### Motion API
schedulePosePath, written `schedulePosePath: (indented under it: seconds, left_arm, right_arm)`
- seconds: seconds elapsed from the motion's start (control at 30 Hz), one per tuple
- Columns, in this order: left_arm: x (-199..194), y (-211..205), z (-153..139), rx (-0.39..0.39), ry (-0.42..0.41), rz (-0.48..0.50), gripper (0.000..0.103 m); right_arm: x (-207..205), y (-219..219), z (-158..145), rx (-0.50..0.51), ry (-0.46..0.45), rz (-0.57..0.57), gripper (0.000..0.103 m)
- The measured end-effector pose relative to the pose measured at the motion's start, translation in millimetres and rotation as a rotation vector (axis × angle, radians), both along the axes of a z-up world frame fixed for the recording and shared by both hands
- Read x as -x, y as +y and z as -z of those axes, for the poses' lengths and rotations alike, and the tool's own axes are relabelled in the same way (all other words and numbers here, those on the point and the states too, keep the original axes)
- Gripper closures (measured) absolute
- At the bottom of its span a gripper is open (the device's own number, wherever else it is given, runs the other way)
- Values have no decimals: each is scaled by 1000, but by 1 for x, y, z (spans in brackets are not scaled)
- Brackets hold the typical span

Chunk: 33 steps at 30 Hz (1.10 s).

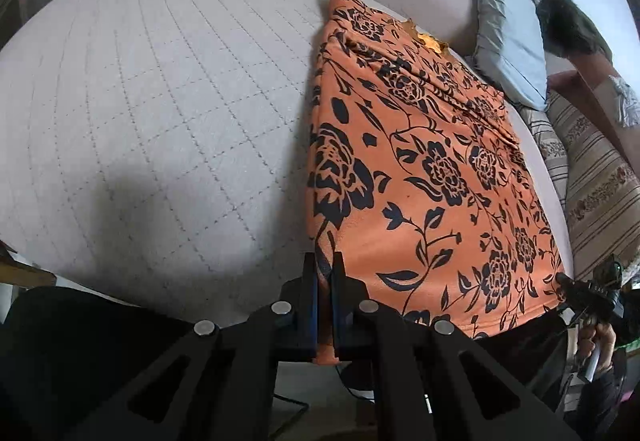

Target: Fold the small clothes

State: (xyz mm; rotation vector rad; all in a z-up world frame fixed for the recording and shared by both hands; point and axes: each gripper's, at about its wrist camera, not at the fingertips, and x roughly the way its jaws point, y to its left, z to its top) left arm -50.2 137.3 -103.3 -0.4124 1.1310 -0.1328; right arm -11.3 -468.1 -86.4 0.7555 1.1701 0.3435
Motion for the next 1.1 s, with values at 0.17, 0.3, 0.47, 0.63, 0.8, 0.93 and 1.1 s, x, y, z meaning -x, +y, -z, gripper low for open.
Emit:
schedulePosePath:
  seconds: [0.17,0.3,0.47,0.63,0.8,0.93,1.1]
  left_arm:
    - [-1,13,4,49,17,-24,98]
    - [2,10,-14,59,-46,6,98]
    - [-20,8,-29,62,-62,39,98]
    - [-99,2,-97,66,-208,123,98]
    - [-240,6,-129,90,-294,112,98]
    - [-273,-9,-100,82,-255,125,98]
    - [-225,-19,-74,9,-269,140,98]
  right_arm:
    - [-5,1,5,-40,13,5,96]
    - [0,-2,-8,-133,-44,18,96]
    - [-10,0,-21,-194,-80,8,96]
    - [-70,4,-64,-255,-184,-7,99]
    - [-202,-3,-129,-247,-364,25,100]
    - [-281,11,-122,-208,-304,-18,92]
    - [-206,26,-71,-92,-126,-41,22]
